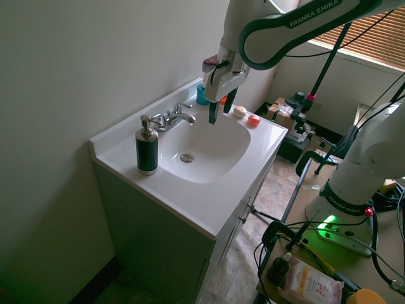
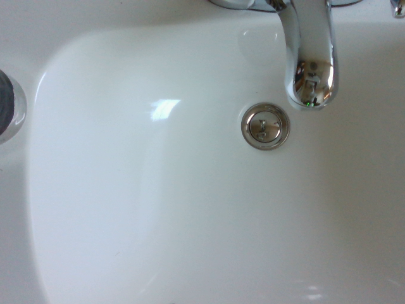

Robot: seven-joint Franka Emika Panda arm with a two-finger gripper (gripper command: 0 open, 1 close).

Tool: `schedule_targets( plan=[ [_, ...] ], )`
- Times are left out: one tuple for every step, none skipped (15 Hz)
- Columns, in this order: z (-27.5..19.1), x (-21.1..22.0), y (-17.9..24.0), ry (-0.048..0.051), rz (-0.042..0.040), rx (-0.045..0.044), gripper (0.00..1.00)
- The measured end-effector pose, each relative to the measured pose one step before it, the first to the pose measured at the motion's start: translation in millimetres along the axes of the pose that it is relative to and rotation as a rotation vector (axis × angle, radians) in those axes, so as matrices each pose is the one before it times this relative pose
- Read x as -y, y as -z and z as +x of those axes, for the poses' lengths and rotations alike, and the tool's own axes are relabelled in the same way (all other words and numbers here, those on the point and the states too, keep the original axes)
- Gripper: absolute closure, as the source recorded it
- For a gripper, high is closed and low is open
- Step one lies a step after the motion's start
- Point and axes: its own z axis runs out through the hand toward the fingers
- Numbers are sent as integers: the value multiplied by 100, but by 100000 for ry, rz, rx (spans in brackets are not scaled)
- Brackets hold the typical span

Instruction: Turn off the cold water

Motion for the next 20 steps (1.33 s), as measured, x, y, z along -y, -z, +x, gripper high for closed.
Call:
schedule_targets(
  plan=[
    [-6,1,-9,-189,102,184,0],
    [62,-47,32,-628,213,109,0],
    [431,-223,-1,-1142,153,-697,0],
    [927,-342,-78,-1561,325,-1386,0],
    [1319,-186,-251,-2057,286,-1516,0],
    [1391,110,-463,-2288,584,-1448,0],
    [1446,572,-617,-2150,876,-2102,0],
    [1284,946,-764,-1882,836,-2903,0],
    [1003,1149,-736,-1710,487,-2521,0],
    [757,1160,-784,-1463,-12,-1838,0],
    [549,1090,-668,-903,-55,-1598,0],
    [467,953,-803,-590,-259,-1967,0],
    [467,674,-1030,-805,-591,-1636,0],
    [495,490,-1201,-620,-711,-671,0],
    [567,330,-1237,-547,-739,-211,0],
    [797,251,-987,-754,-520,-432,0],
    [554,208,-985,-528,-960,-83,0],
    [389,242,-935,-269,-510,-184,0],
    [229,225,-700,-52,-274,-330,0],
    [228,130,-491,-58,64,-589,0]
  ],
)
